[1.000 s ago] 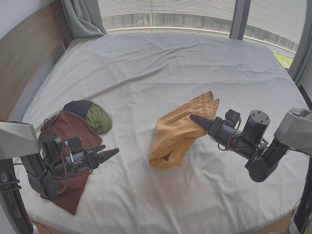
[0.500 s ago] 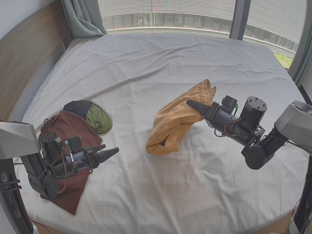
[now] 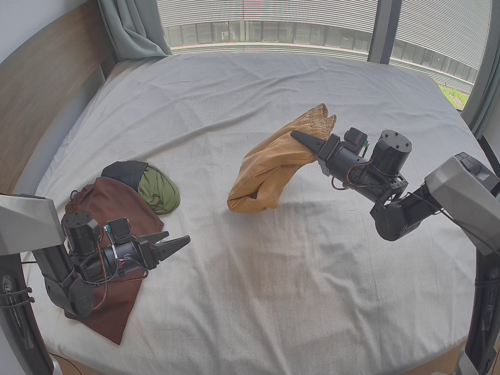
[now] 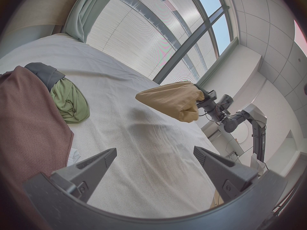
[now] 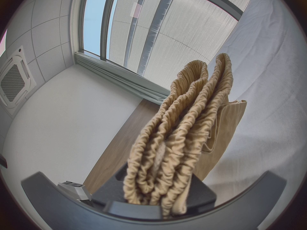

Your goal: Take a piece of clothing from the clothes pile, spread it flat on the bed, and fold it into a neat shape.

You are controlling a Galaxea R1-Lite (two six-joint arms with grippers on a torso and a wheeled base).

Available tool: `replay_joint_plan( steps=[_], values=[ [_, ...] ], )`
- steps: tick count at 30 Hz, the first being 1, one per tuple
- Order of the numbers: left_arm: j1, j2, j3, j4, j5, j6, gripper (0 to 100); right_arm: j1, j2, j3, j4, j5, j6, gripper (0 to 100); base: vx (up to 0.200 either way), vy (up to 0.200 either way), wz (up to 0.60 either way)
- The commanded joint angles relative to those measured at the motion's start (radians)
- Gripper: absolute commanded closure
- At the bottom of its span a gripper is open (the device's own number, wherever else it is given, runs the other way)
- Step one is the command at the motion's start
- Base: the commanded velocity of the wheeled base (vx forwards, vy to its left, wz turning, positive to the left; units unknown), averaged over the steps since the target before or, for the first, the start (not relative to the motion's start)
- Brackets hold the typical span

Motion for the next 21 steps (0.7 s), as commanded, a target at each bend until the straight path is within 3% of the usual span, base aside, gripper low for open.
replay_joint_plan(
  steps=[1, 21],
  values=[
    [-0.001, 0.003, -0.004, 0.000, 0.000, -0.001, 0, -0.026, 0.137, -0.135, 0.028, 0.016, 0.011, 100, 0.000, 0.000, 0.00],
    [0.004, 0.008, -0.004, 0.000, 0.000, 0.001, 0, -0.038, 0.203, -0.202, 0.029, 0.016, 0.031, 100, 0.000, 0.000, 0.00]
  ],
)
